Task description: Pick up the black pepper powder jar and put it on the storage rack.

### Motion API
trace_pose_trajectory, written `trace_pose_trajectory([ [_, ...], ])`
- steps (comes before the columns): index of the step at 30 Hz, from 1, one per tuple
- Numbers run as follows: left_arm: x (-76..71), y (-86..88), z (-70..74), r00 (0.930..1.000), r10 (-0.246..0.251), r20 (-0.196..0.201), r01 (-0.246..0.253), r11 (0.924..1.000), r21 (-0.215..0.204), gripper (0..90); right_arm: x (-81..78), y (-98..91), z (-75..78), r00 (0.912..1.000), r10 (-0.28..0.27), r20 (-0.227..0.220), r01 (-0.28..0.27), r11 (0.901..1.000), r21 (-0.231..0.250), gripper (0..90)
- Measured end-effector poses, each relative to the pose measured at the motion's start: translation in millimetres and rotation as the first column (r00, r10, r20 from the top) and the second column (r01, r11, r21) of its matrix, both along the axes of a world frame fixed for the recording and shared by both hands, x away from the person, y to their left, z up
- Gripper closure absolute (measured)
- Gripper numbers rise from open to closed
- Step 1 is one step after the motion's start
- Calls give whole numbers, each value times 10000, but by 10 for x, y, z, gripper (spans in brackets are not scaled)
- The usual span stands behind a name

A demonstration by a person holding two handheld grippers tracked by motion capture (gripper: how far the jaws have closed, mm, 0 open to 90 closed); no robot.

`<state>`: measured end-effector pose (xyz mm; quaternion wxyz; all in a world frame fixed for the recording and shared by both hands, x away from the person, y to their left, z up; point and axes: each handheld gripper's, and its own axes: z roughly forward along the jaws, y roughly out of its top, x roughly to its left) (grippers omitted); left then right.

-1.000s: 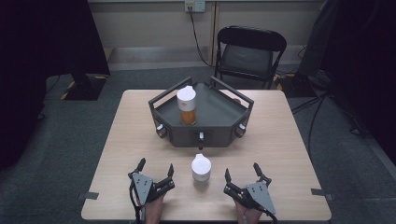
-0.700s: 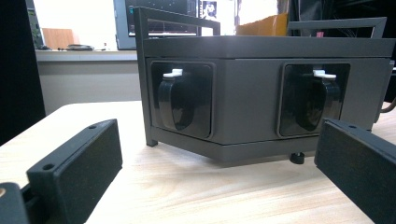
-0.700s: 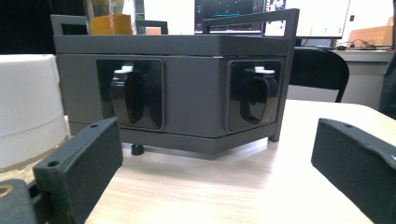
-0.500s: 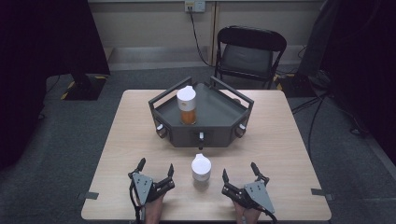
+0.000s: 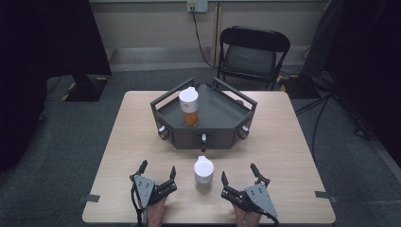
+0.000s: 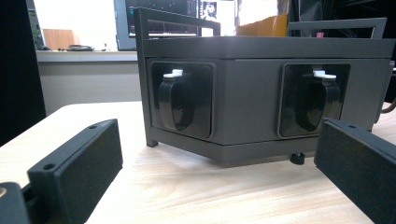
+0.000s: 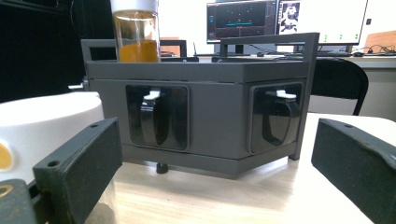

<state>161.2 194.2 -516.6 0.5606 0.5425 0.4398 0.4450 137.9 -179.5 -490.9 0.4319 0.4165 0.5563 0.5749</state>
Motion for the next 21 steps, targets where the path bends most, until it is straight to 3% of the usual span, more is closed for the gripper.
trace_pose_trajectory([
  [15,6,18,3,9999,-118,-22,118,9999,-1,4,-27,105,135,9974,572,449,-578,9982,129,10],
  [21,6,18,4,9999,-118,-23,118,9999,1,4,-31,172,229,9962,769,399,-770,9970,25,10],
])
